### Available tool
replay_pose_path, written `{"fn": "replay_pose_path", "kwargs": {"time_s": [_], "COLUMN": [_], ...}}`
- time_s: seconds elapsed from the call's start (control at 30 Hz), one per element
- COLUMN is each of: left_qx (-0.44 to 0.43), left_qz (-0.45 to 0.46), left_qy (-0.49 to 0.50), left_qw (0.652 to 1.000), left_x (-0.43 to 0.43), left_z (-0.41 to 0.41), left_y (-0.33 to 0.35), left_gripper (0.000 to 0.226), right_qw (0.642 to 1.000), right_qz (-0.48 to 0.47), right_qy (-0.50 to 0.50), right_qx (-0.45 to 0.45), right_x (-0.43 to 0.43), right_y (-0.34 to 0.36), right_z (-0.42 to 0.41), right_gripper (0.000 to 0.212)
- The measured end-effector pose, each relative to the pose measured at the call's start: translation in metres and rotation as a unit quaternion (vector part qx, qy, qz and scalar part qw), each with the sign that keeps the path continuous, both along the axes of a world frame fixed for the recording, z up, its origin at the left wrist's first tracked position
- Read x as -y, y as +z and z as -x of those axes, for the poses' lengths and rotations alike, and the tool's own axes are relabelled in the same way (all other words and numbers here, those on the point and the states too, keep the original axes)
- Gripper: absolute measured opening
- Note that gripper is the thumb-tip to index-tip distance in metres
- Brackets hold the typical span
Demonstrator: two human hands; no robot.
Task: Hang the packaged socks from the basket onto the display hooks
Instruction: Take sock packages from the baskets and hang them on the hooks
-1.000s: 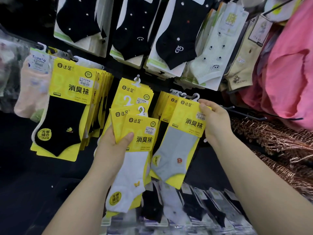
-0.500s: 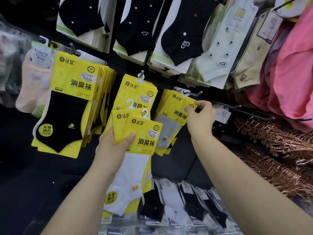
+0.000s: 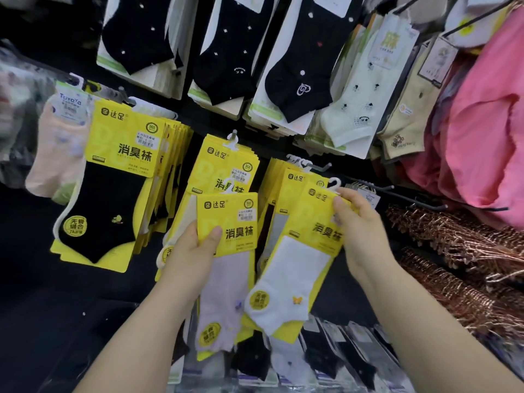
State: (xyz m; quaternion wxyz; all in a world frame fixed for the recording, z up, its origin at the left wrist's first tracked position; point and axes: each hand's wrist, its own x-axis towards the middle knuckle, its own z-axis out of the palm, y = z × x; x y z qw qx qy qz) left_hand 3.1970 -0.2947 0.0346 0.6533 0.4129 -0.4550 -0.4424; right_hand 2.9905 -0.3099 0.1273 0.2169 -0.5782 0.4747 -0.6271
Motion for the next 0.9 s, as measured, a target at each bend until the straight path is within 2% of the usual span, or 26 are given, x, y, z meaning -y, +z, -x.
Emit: {"fn": "replay_pose_path", "kwargs": {"time_s": [0.1,0.2,0.3,0.37,0.5,0.6,0.63,0.67,0.73,0.8,0.9], "left_qx": [0.034,0.053,0.052,0.034,0.040,0.041,0.044,0.045,0.046,0.041,0.031], "left_qz": [-0.001,0.006,0.007,0.002,-0.002,0.008,0.012,0.018,0.031,0.047,0.073], "left_qy": [0.012,0.019,0.015,0.011,0.014,-0.007,-0.013,-0.020,-0.031,-0.041,-0.064], "left_qw": [0.999,0.998,0.999,0.999,0.999,0.999,0.999,0.999,0.998,0.997,0.995], "left_x": [0.003,0.004,0.006,0.006,0.005,0.002,0.001,0.000,-0.001,-0.003,-0.004], "left_z": [-0.004,-0.003,-0.001,-0.001,0.000,0.002,0.003,0.004,0.008,0.011,0.014], "left_y": [-0.006,-0.010,-0.011,-0.010,-0.008,-0.006,-0.006,-0.005,-0.003,-0.001,0.001], "left_gripper": [0.025,0.023,0.022,0.020,0.021,0.019,0.019,0.019,0.019,0.019,0.019], "right_qw": [0.998,0.997,0.996,0.996,0.994,0.976,0.974,0.979,0.988,0.978,0.972], "right_qz": [-0.016,-0.022,-0.041,-0.054,-0.051,-0.082,-0.078,-0.066,-0.066,-0.099,-0.101], "right_qy": [-0.057,-0.072,-0.064,-0.053,-0.099,-0.199,-0.204,-0.178,-0.061,0.057,0.117], "right_qx": [-0.016,-0.015,-0.055,-0.046,-0.002,-0.045,-0.063,-0.079,-0.127,-0.177,-0.179], "right_x": [0.012,0.033,0.055,0.065,0.074,0.067,0.059,0.049,0.027,0.006,-0.008], "right_y": [0.011,0.024,0.031,0.028,0.023,0.013,0.009,0.004,-0.008,-0.017,-0.023], "right_z": [0.013,0.003,-0.015,-0.022,-0.020,-0.018,-0.020,-0.023,-0.033,-0.045,-0.049], "right_gripper": [0.015,0.017,0.019,0.017,0.010,0.037,0.038,0.034,0.025,0.026,0.025]}}
